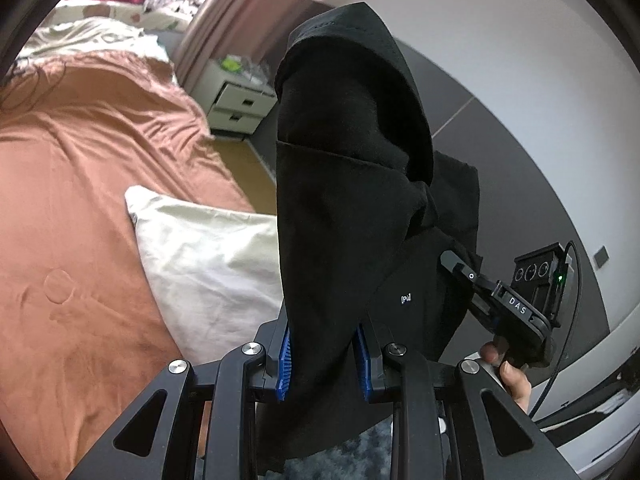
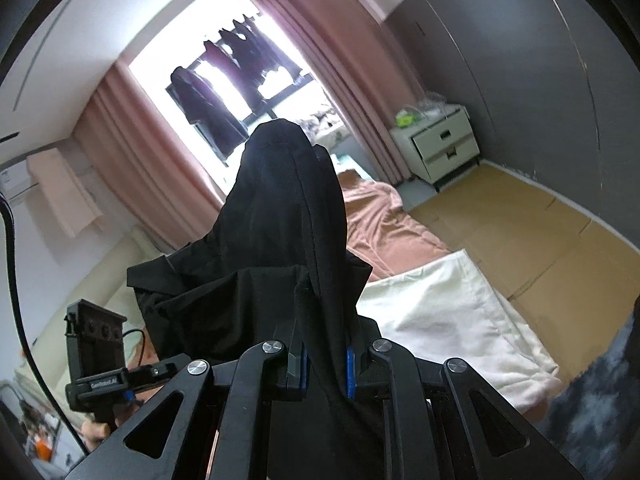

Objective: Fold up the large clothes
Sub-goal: 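Carry the lifted shirt bundle with both tools toward the white blanket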

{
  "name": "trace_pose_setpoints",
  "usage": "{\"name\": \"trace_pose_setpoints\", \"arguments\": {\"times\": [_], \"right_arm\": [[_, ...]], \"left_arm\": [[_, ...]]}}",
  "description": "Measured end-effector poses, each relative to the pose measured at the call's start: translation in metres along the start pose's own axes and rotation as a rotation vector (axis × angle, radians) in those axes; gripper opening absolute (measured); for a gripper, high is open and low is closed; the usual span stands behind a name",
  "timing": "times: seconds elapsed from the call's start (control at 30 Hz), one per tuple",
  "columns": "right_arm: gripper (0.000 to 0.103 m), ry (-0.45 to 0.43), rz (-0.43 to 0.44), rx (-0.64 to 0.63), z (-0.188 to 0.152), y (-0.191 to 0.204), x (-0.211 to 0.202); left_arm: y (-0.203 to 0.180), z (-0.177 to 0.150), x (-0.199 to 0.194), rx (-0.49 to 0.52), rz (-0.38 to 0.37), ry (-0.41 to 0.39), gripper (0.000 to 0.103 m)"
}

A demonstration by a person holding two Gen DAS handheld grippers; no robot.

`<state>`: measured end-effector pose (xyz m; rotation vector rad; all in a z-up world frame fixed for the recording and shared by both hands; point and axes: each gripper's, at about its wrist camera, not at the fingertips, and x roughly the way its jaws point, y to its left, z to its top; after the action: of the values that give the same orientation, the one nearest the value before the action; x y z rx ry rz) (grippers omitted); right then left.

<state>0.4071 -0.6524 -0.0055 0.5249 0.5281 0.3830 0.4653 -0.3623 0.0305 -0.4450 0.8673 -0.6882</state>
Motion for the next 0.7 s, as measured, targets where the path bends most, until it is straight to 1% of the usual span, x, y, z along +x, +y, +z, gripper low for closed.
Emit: {"name": "trace_pose_setpoints", "arguments": {"times": [0.1,0.17,0.43,0.7], "right_arm": [[0.014,0.028,-0.02,0.017,0.001,-0.012,0.027],[0.014,0.044,-0.036,0.027,0.003,-0.019,0.041],[0.014,0.106,-0.078,0.045,0.011,-0.044,0.087],[0.014,0.193,-0.132,0.054,0.013,-0.069,0.146]], "left_arm": [[0.014,0.007,0.017,-0.015,0.014,0.02,0.027],[0.026,0.012,0.028,-0.035,0.009,0.034,0.027],[0.059,0.027,0.061,-0.085,0.025,0.075,0.027],[0.101,0.036,0.098,-0.127,0.051,0.122,0.027]]}}
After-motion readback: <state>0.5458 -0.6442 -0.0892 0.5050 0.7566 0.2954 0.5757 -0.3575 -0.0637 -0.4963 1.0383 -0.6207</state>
